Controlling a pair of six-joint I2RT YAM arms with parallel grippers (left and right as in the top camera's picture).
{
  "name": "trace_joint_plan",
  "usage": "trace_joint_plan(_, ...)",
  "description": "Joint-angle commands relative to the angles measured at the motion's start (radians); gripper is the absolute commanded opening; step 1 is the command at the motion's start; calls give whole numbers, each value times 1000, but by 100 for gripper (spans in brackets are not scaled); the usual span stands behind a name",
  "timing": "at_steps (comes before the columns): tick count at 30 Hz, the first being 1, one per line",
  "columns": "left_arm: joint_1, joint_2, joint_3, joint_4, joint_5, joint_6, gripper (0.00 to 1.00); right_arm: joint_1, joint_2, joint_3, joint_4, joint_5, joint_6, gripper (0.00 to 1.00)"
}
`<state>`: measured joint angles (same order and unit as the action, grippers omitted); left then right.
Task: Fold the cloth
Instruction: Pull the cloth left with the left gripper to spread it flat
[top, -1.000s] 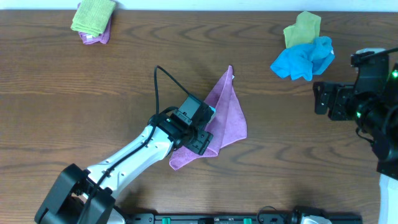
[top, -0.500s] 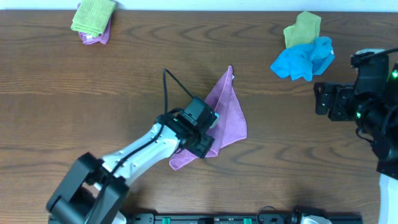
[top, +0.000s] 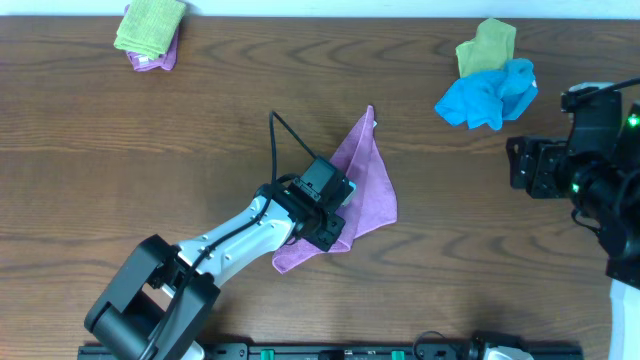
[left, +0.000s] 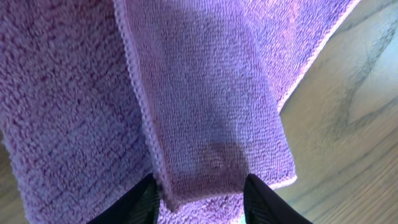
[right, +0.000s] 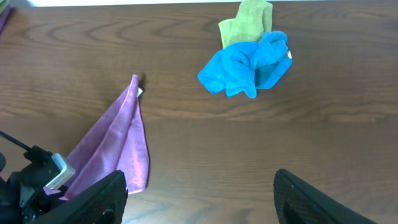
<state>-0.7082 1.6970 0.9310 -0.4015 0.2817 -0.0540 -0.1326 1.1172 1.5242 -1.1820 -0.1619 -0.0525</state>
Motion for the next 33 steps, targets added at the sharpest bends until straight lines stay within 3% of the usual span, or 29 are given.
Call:
trace_joint_plan(1,-1,3,14,16,0,2,38,-6,-6,16,-2,-8,-5,73)
trace_joint_plan(3,0,3,14,23,-1,2,32,-6,-6,16,-2,-8,-5,72)
trace_joint_plan(8,1,3,14,21,-29,2,6,-6,-6,16,-2,-8,-5,66)
trace_joint_plan(14,6,2,21,10,-217,2,5,-6,-6,16,-4,-8,-5,64)
trace_joint_plan(19,74,2,106,-50,-588,7,6,-6,-6,16,-6,-8,-5,63)
trace_joint_plan(21,119,2,138,-60,-665,15,6,-6,-6,16,-5,-8,-5,63)
trace_joint_plan(30,437,2,174,-64,-816,-19,6,-6,6,16,-6,-8,-5,63)
trace_joint_plan(31,467,2,174,-64,-813,-43,20,-6,11,16,-8,-8,-5,63)
trace_joint_plan(32,488,2,174,-65,-801,-61,50,-6,18,16,-10,-12,-4,63)
trace_joint_plan(33,504,2,174,-69,-783,-66,66,-5,23,16,-11,-18,-5,62)
